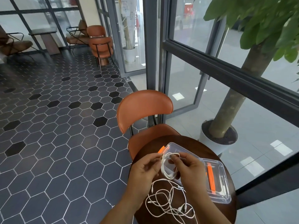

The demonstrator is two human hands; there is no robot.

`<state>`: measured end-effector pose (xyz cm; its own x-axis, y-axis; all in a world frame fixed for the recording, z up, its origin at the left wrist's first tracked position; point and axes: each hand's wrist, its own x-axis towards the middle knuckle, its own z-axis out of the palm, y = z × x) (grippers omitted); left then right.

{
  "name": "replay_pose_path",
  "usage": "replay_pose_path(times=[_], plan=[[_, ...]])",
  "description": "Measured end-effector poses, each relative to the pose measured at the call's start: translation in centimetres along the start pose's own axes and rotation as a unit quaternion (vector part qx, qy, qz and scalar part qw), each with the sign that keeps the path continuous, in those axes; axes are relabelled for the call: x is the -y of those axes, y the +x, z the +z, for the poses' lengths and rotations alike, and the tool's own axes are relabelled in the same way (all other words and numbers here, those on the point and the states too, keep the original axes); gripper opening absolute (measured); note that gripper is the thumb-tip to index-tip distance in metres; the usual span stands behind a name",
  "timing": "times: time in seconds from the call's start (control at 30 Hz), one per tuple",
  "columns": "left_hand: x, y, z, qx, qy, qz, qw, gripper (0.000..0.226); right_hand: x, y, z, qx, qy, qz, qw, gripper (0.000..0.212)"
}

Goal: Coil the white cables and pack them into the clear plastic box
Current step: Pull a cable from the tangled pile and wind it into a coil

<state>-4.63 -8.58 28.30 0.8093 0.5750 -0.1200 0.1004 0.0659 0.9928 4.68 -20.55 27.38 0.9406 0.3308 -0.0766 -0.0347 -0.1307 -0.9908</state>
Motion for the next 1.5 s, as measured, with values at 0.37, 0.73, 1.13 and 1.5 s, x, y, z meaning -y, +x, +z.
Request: replay_pose_path(times=[0.37, 0.73, 1.13, 1.5], plan=[[0.5, 2.5, -0.5, -0.004, 0.142, 0.001, 0.990, 0.031, -0.2, -0.2, 0.5, 0.003, -0.086, -0.077, 0.993, 0.019], [-0.7, 2.9, -0.2, -0.057, 0.238, -0.057, 0.968, 0.014, 0.0, -0.8, 0.7, 0.018, -0.188, -0.178, 0.966, 0.023], [-1.4, 2.9, 0.7, -0.098, 0.350, 0.003, 0.932, 0.013, -0.1, 0.5, 1.5, 0.023, -0.039, -0.032, 0.998, 0.013], [-0.5, 1.7, 1.1, -0.040, -0.068, -0.115, 0.990, 0.013, 0.3, 2.3, -0.1, 0.139, -0.036, 0.007, 0.990, 0.021]])
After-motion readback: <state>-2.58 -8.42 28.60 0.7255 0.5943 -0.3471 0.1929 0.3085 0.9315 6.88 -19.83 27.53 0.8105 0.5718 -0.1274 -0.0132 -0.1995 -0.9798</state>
